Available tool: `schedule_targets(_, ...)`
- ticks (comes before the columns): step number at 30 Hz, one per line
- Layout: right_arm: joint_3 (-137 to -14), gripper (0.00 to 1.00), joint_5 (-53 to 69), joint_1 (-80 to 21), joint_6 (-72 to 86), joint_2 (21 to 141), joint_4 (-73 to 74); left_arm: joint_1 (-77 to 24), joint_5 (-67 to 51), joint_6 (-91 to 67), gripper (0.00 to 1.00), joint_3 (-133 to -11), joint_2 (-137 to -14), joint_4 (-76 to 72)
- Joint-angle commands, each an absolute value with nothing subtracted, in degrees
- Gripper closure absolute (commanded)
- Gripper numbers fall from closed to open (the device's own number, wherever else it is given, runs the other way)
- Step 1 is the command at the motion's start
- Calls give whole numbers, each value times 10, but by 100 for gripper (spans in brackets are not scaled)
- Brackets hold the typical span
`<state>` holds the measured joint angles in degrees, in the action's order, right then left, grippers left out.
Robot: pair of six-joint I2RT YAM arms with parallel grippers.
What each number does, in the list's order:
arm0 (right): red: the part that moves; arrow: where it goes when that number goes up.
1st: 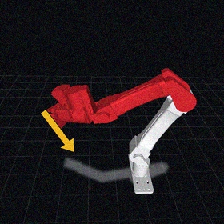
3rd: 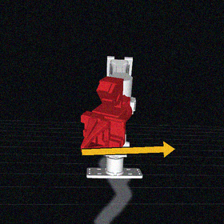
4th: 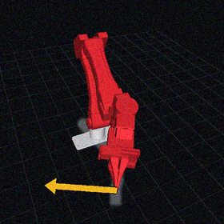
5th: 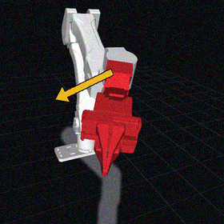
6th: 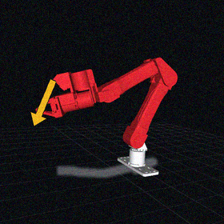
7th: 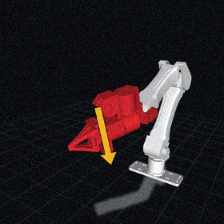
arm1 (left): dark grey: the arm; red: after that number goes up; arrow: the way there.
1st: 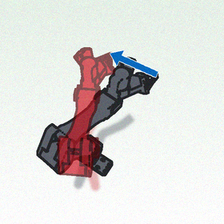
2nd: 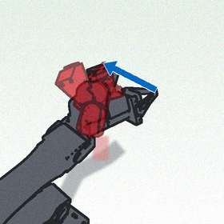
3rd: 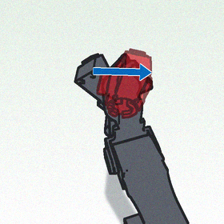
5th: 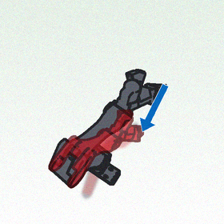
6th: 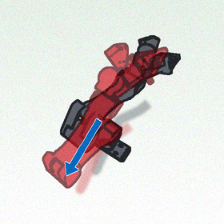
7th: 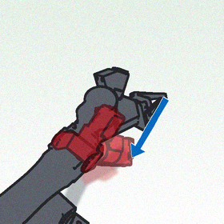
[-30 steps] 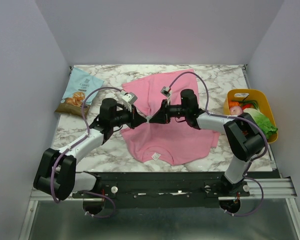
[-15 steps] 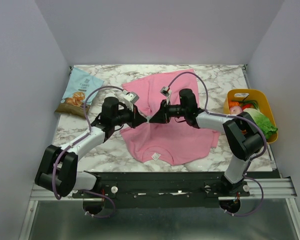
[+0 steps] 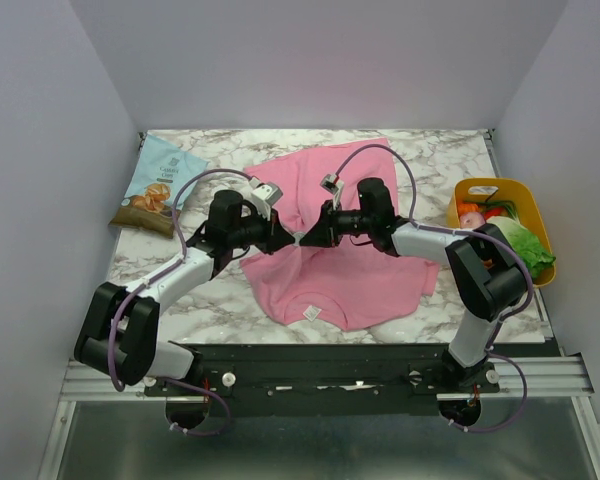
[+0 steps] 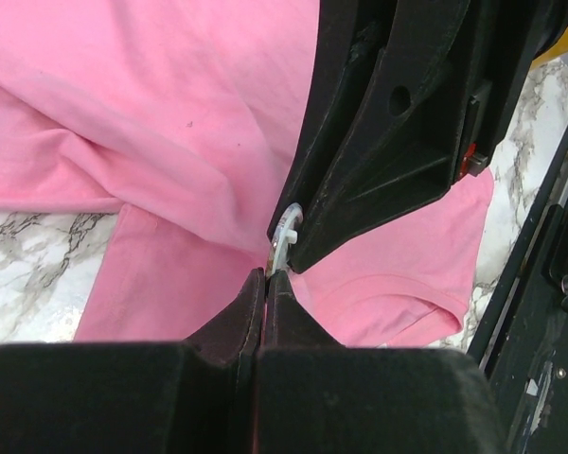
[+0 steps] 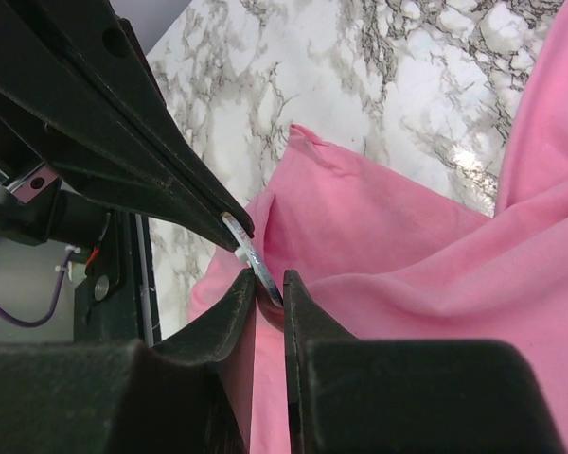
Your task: Pin the brooch onto the clothing
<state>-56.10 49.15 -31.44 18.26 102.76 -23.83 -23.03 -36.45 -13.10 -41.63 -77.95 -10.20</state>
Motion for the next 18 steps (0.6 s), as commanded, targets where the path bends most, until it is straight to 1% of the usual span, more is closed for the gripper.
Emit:
schedule_targets(1,-588,81,498,-340,174,1040,-261,-262,-402,-140,100,-446,-790,-124)
schedule_targets(18,-587,69,507,-340,150,1034,-247,-263,-381,-138,100,-435,-769,-126)
